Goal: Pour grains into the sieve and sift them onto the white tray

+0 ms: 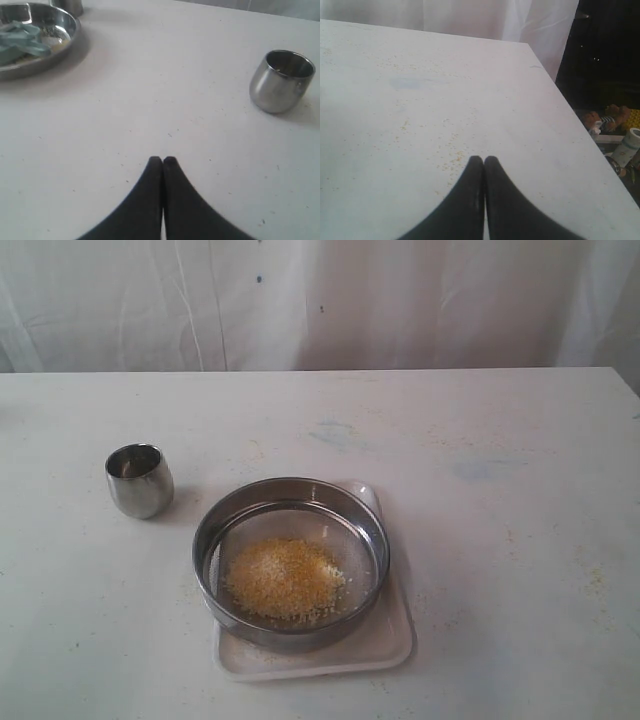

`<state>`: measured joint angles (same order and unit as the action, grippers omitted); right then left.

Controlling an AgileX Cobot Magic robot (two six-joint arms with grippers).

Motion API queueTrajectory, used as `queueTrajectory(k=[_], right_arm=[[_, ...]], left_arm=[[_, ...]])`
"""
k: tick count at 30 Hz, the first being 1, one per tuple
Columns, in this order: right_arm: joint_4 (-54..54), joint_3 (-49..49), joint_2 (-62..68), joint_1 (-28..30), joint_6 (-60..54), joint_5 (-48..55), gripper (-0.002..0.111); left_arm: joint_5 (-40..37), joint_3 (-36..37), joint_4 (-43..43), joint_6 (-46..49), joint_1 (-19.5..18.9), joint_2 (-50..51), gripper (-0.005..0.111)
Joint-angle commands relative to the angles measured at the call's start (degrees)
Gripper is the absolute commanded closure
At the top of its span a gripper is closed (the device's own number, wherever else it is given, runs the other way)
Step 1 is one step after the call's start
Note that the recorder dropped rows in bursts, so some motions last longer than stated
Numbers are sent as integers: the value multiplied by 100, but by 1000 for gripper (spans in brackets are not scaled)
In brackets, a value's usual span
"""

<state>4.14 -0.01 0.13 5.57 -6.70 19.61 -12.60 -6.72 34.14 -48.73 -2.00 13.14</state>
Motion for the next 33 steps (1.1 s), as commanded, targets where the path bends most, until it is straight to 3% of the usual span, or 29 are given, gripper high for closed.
queueTrajectory(k=[1,9,11,13,18,21,33], right_arm=[[26,1,-13,14,-12,-36,108],[26,1,-13,14,-12,-36,108],[26,1,-13,14,-12,-36,108],[26,1,-13,14,-12,-36,108],[26,1,-13,14,-12,-36,108],[26,1,-13,14,-12,-36,108],[26,1,-13,14,-12,-36,108]], left_arm=[[454,373,415,-371,-17,2,107],[1447,-273,2255,-476,-17,-913,107],[1345,-453,2780,-476,-17,-1164,107],[742,-538,2907,-486,-17,-1314,107],[-1072,-828,778,-572,-17,-1314,107],[-1343,-868,-101,-541,-17,-1314,107],[-1391,-868,-167,-529,-17,-1314,107]])
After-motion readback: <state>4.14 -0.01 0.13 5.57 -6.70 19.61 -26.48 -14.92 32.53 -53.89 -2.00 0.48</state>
